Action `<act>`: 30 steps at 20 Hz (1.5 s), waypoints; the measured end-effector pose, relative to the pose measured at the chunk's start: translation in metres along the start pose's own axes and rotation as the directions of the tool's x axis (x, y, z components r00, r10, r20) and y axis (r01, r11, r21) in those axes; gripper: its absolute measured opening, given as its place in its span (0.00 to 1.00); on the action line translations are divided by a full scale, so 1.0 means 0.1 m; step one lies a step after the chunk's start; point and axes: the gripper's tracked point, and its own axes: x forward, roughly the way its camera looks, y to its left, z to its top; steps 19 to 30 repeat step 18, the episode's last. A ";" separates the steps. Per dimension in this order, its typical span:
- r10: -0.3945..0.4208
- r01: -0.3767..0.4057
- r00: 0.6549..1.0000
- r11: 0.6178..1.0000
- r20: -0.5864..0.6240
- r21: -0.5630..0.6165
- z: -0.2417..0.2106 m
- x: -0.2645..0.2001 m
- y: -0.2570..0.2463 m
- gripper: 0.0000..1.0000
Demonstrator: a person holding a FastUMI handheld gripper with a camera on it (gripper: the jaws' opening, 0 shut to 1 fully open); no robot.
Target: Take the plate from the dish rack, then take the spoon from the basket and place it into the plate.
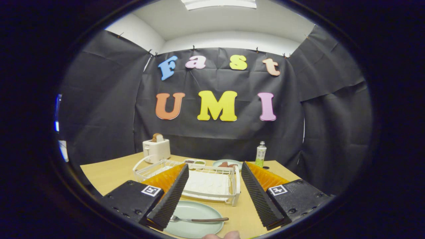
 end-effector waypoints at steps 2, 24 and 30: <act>-0.023 0.023 0.999 1.000 0.039 0.006 0.17 -0.07 -0.06 1.00; -0.038 0.033 0.993 0.998 0.112 0.044 0.59 -0.41 0.28 1.00; -0.038 0.033 0.993 0.998 0.112 0.044 0.59 -0.41 0.28 1.00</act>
